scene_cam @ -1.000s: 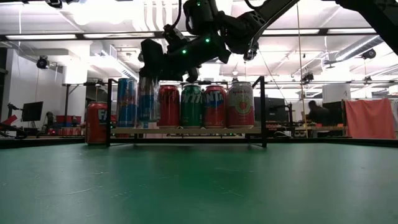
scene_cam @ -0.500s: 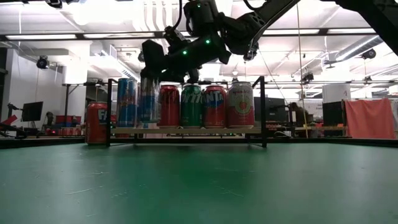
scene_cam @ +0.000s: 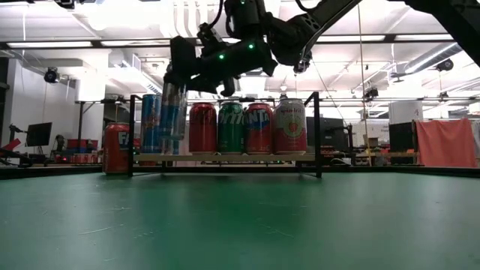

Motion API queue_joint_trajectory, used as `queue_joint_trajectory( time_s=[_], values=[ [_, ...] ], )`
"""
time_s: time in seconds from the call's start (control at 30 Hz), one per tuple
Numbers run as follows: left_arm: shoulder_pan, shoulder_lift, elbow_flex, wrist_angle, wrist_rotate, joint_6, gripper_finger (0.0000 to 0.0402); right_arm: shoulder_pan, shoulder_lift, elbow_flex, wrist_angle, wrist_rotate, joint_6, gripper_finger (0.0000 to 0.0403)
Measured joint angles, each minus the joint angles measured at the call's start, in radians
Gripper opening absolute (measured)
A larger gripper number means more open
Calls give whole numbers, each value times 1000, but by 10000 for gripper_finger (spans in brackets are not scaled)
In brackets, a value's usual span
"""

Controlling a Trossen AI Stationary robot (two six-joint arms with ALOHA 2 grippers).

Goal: Pick and place cans onto a shelf
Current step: Put the blue silver soda can on the shelf

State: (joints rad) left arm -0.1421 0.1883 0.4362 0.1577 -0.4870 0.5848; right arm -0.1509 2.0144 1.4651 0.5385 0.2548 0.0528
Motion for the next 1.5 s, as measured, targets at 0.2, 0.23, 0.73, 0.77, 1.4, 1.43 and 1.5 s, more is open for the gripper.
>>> queue_joint_trajectory(
  time_s=[0.2, 0.23, 0.73, 0.77, 1.4, 1.43, 1.5],
  values=[
    [0, 0, 0, 8, 0, 9, 309, 11, 0, 0, -10, 21, -11, 241],
    [0, 0, 0, 8, 0, 9, 309, 12, 0, 0, -10, 30, -16, 240],
    [0, 0, -1, 7, 0, 13, 309, 8, 0, -10, -52, 35, -27, 246],
    [0, 0, -1, 7, 0, 13, 309, 7, 0, -11, -59, 35, -27, 246],
    [-1, 77, -154, 2, 56, -296, 309, 2, 0, -12, -69, 60, -45, 246],
    [-1, 98, -182, 12, 55, -336, 309, 2, 0, -12, -68, 60, -48, 246],
    [-1, 145, -237, 58, 48, -409, 309, 2, 0, -12, -62, 60, -50, 246]
  ],
)
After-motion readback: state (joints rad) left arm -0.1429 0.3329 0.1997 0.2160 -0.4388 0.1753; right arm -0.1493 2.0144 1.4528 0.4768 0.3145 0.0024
